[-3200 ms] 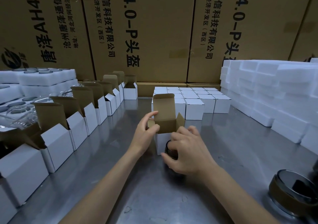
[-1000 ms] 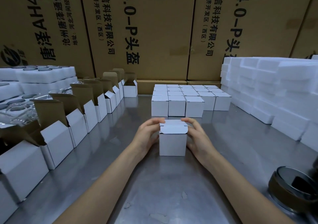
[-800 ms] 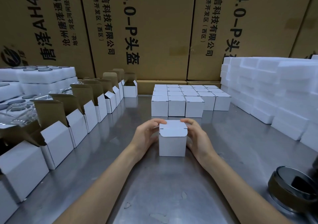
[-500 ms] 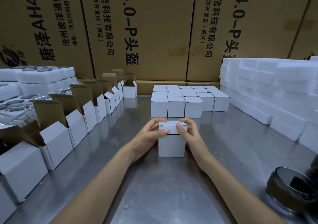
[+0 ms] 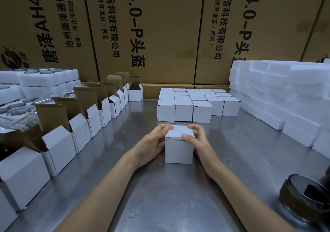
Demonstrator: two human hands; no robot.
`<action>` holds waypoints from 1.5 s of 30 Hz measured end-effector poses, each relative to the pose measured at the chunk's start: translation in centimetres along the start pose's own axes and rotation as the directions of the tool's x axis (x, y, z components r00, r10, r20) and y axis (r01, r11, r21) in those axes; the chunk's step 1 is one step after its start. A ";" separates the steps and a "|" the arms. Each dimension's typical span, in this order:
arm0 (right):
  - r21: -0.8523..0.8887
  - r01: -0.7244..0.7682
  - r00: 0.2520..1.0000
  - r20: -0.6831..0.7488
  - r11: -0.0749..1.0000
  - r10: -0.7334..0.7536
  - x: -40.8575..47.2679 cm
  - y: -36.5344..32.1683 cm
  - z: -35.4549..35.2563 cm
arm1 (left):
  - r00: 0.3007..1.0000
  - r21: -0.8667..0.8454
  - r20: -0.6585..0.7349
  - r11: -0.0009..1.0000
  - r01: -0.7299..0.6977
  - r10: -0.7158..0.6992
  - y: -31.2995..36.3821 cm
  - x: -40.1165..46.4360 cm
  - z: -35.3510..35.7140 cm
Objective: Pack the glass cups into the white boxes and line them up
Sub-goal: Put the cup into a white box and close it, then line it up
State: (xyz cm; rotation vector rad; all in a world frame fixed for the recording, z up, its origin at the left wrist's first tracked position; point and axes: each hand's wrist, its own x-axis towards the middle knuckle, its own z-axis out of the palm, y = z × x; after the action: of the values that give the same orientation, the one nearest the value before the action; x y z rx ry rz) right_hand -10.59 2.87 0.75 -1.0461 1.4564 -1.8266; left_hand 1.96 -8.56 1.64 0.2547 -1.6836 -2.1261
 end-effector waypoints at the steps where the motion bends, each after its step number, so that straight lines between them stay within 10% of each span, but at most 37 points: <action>1: -0.006 -0.002 1.000 -0.001 1.000 0.002 0.0 0.0 0.0 | 1.000 0.008 -0.008 1.000 0.002 -0.002 0.0 0.1 0.0; 10: -0.293 0.140 0.982 -0.079 0.946 -0.170 -0.2 0.5 0.6 | 0.990 0.190 -0.102 0.978 -0.081 0.101 -1.0 0.5 -0.2; 19: -0.877 0.166 0.887 -0.068 0.452 -0.458 -0.7 1.4 1.0 | 0.988 0.418 -0.136 0.908 -0.013 0.076 -1.3 1.1 0.5; 30: -0.684 -0.343 0.670 -0.658 0.644 -0.342 5.2 1.5 -7.4 | 0.846 0.323 -0.494 0.946 -0.035 0.200 -1.6 5.8 -3.6; 45: -0.783 -0.373 0.775 -0.558 0.498 -0.297 13.2 2.9 -11.0 | 0.821 0.407 -0.533 0.913 0.036 0.205 -1.4 11.4 -5.6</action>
State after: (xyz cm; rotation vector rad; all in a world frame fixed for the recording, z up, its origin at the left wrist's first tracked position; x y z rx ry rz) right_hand -26.96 -2.92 -0.19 -0.7365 3.0353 -1.3648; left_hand -6.40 -18.17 0.15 0.8292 -1.6842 -1.4047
